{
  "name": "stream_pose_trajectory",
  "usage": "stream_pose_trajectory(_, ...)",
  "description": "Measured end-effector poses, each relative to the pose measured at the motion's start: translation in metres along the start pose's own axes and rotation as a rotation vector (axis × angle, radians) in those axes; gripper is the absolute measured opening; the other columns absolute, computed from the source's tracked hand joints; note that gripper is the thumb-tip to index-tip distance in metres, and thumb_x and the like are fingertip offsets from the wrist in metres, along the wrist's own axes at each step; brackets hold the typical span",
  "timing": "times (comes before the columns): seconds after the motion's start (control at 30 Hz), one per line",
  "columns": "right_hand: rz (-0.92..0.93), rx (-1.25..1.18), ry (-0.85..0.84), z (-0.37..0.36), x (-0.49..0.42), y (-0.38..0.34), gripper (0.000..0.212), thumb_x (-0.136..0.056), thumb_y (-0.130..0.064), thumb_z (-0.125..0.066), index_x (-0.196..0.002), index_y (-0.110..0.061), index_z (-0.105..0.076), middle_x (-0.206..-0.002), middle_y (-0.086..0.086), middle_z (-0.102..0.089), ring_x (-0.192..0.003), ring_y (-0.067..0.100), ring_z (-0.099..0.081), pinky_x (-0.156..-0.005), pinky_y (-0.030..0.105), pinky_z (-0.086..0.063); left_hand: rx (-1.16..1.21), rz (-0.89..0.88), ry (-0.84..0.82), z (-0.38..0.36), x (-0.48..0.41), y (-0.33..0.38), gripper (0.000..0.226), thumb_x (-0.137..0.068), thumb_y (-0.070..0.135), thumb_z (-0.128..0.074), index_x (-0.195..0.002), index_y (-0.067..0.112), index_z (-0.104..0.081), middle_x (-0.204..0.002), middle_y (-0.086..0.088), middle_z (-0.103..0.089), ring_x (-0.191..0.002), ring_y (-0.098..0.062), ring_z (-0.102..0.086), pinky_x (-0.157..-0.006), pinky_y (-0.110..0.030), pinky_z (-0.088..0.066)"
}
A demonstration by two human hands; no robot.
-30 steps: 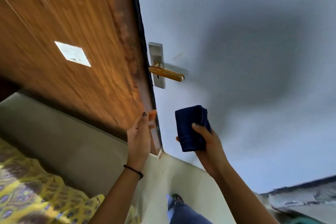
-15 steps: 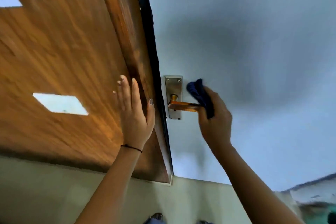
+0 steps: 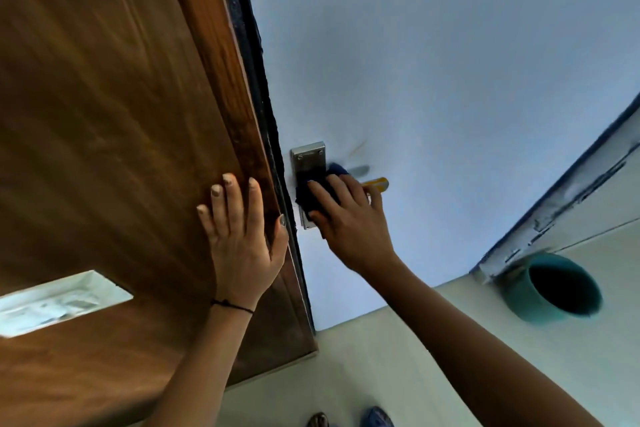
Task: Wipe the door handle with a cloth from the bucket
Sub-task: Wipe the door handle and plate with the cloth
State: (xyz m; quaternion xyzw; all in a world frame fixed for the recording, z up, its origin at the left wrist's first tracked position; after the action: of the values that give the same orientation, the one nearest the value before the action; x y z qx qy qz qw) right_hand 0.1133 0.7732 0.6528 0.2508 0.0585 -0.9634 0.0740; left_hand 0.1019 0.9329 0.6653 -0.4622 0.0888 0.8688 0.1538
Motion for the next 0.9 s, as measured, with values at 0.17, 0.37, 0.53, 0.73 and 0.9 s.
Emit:
stream_pose_trajectory(0.17, -0.085, -0.062, 0.055, -0.002, -0.006, 0.002, 0.034, -0.094, -0.035, -0.047, -0.125, -0.023, -0.056, -0.120, 0.004, -0.061, -0.116, 0.029, -0.053, -0.093, 0.040, -0.030, -0.063, -0.022, -0.005, -0.006, 0.000, -0.001, 0.076, -0.093, 0.043, -0.037, -0.152, 0.020, 0.004, -0.158, -0.001, 0.022, -0.146, -0.019, 0.018, -0.118, -0.040, 0.014)
stream_pose_trajectory(0.37, -0.039, -0.034, 0.011, -0.004, -0.009, -0.004, 0.033, -0.093, -0.041, -0.045, -0.122, -0.027, -0.057, -0.122, 0.001, -0.061, -0.117, 0.026, -0.054, -0.097, 0.042, -0.030, -0.099, -0.043, 0.042, -0.008, 0.001, -0.001, 0.079, -0.090, 0.042, -0.042, -0.153, 0.019, 0.001, -0.159, -0.003, 0.018, -0.147, -0.021, 0.017, -0.118, -0.041, 0.013)
stream_pose_trajectory(0.53, -0.142, -0.115, 0.000, -0.001, -0.005, 0.023, 0.038, -0.095, -0.040, -0.036, -0.125, -0.028, -0.054, -0.117, -0.001, -0.060, -0.115, 0.025, -0.053, -0.104, 0.042, -0.019, -0.115, -0.044, 0.042, -0.010, 0.001, 0.000, 0.079, -0.091, 0.043, -0.041, -0.153, 0.018, 0.001, -0.159, -0.004, 0.018, -0.146, -0.023, 0.017, -0.118, -0.042, 0.012)
stream_pose_trajectory(0.73, -0.020, -0.094, 0.014, -0.007, -0.006, -0.009, 0.038, -0.095, -0.036, -0.046, -0.130, -0.020, -0.051, -0.125, 0.006, -0.059, -0.118, 0.028, -0.052, -0.107, 0.042, -0.027, -0.117, -0.049, 0.053, -0.010, 0.001, 0.000, 0.075, -0.093, 0.042, -0.038, -0.153, 0.017, 0.000, -0.159, -0.004, 0.018, -0.147, -0.023, 0.016, -0.118, -0.043, 0.012)
stream_pose_trajectory(0.9, 0.073, -0.018, -0.065, -0.008, -0.010, 0.018, 0.048, -0.087, -0.044, -0.049, -0.127, -0.018, -0.051, -0.115, 0.001, -0.064, -0.108, 0.025, -0.061, -0.107, 0.044, -0.020, -0.098, -0.048, 0.067, -0.010, 0.001, 0.000, 0.076, -0.093, 0.041, -0.040, -0.153, 0.017, 0.000, -0.159, -0.002, 0.019, -0.146, -0.021, 0.018, -0.118, -0.042, 0.012)
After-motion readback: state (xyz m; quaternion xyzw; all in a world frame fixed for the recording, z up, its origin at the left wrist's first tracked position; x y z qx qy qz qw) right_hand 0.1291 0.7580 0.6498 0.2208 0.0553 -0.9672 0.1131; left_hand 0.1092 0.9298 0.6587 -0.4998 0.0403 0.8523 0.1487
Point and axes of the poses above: each hand's wrist, its own x-axis away from the middle knuckle, its own z-axis out of the back of the hand, y = z × x, the point moved 6 cm from there along -x, towards the middle knuckle
